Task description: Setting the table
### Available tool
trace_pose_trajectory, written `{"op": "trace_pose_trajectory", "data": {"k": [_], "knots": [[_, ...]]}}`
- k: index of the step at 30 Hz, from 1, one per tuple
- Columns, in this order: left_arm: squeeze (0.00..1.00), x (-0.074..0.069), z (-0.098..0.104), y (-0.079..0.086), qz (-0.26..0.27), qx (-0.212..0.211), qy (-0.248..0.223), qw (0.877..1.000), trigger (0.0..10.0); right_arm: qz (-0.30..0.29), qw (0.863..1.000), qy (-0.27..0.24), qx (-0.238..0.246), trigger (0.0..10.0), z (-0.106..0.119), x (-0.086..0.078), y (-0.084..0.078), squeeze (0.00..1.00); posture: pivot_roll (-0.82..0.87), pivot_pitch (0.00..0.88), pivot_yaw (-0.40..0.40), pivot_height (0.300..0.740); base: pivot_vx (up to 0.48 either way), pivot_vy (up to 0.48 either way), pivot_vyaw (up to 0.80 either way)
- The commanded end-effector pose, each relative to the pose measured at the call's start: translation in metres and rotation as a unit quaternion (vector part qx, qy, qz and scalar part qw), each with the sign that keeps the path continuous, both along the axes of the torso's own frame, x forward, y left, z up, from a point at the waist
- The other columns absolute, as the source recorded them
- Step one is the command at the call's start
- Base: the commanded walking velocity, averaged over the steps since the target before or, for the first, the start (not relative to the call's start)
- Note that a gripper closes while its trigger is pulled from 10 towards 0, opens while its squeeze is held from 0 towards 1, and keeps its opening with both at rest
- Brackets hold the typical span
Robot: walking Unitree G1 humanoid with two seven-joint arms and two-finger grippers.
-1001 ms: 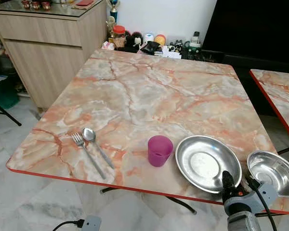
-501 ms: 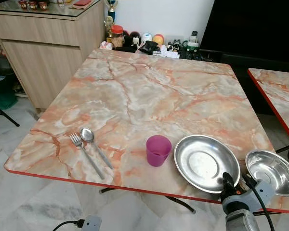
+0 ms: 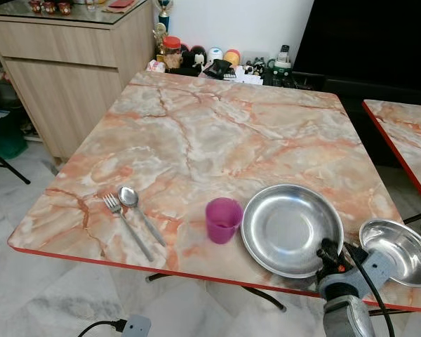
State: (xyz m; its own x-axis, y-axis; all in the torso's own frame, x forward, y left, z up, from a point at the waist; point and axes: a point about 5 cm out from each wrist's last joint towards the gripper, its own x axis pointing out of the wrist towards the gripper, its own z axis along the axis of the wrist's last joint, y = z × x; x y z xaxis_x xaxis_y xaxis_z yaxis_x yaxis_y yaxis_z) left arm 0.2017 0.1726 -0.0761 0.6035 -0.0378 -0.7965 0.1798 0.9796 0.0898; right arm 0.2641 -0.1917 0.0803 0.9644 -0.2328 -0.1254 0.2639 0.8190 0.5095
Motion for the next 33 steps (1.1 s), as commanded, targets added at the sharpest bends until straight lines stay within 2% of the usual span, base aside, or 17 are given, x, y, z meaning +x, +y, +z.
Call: {"op": "trace_pose_trajectory", "data": {"k": [1, 3, 5, 8, 12, 15, 16, 19, 21, 26, 33], "knots": [[0.00, -0.008, -0.004, -0.002, -0.013, 0.001, 0.016, 1.000, 10.0, -0.019, 0.999, -0.014, -0.025, 0.8, 0.006, 0.000, -0.003, 0.00, -0.02, 0.111, -0.059, 0.740, 0.000, 0.000, 0.00], [0.00, -0.008, -0.004, -0.002, -0.012, 0.001, 0.015, 1.000, 10.0, -0.022, 0.998, -0.036, -0.055, 0.5, 0.015, 0.001, -0.004, 0.00, -0.02, 0.111, -0.059, 0.740, 0.000, 0.000, 0.00], [0.00, -0.008, -0.004, -0.003, -0.012, -0.001, 0.015, 1.000, 10.0, -0.042, 0.997, -0.042, -0.055, 0.0, 0.018, 0.001, -0.007, 0.00, -0.02, 0.111, -0.059, 0.740, 0.000, 0.000, 0.00], [0.00, -0.008, -0.004, -0.003, -0.012, -0.001, 0.014, 1.000, 10.0, -0.065, 0.995, -0.047, -0.065, 0.0, 0.020, -0.001, -0.012, 0.00, -0.02, 0.111, -0.059, 0.740, 0.000, 0.000, 0.00], [0.00, -0.008, -0.004, -0.003, -0.011, -0.002, 0.013, 1.000, 10.0, -0.100, 0.987, -0.069, -0.103, 0.0, 0.031, -0.002, -0.022, 0.00, -0.02, 0.113, -0.056, 0.740, 0.000, 0.000, 0.00], [0.00, -0.008, -0.004, -0.003, -0.011, -0.002, 0.013, 1.000, 10.0, -0.113, 0.981, -0.104, -0.116, 1.4, 0.046, -0.002, -0.026, 0.00, -0.02, 0.113, -0.053, 0.740, 0.000, 0.000, 0.00], [0.00, -0.008, -0.004, -0.003, -0.011, -0.002, 0.012, 1.000, 10.0, -0.116, 0.977, -0.132, -0.120, 10.0, 0.058, 0.000, -0.027, 0.00, -0.02, 0.113, -0.053, 0.740, 0.000, 0.000, 0.00], [0.00, -0.008, -0.004, -0.002, -0.012, 0.000, 0.011, 1.000, 10.0, -0.113, 0.972, -0.176, -0.104, 10.0, 0.077, 0.004, -0.026, 0.00, -0.03, 0.115, -0.050, 0.740, 0.000, 0.000, 0.00], [0.00, -0.007, -0.004, -0.002, -0.012, 0.004, 0.009, 1.000, 10.0, -0.117, 0.971, -0.188, -0.089, 10.0, 0.082, 0.006, -0.026, 0.00, -0.03, 0.115, -0.050, 0.740, 0.000, 0.000, 0.00], [0.00, -0.007, -0.004, -0.002, -0.017, 0.008, 0.008, 1.000, 10.0, -0.125, 0.969, -0.200, -0.074, 10.0, 0.085, 0.006, -0.026, 0.00, -0.03, 0.117, -0.046, 0.740, 0.000, 0.000, 0.00], [0.00, -0.006, -0.003, -0.001, -0.024, 0.016, 0.006, 1.000, 10.0, -0.115, 0.969, -0.205, -0.081, 10.0, 0.088, 0.006, -0.023, 0.00, -0.03, 0.118, -0.043, 0.740, 0.000, -0.411, 0.00]]}}
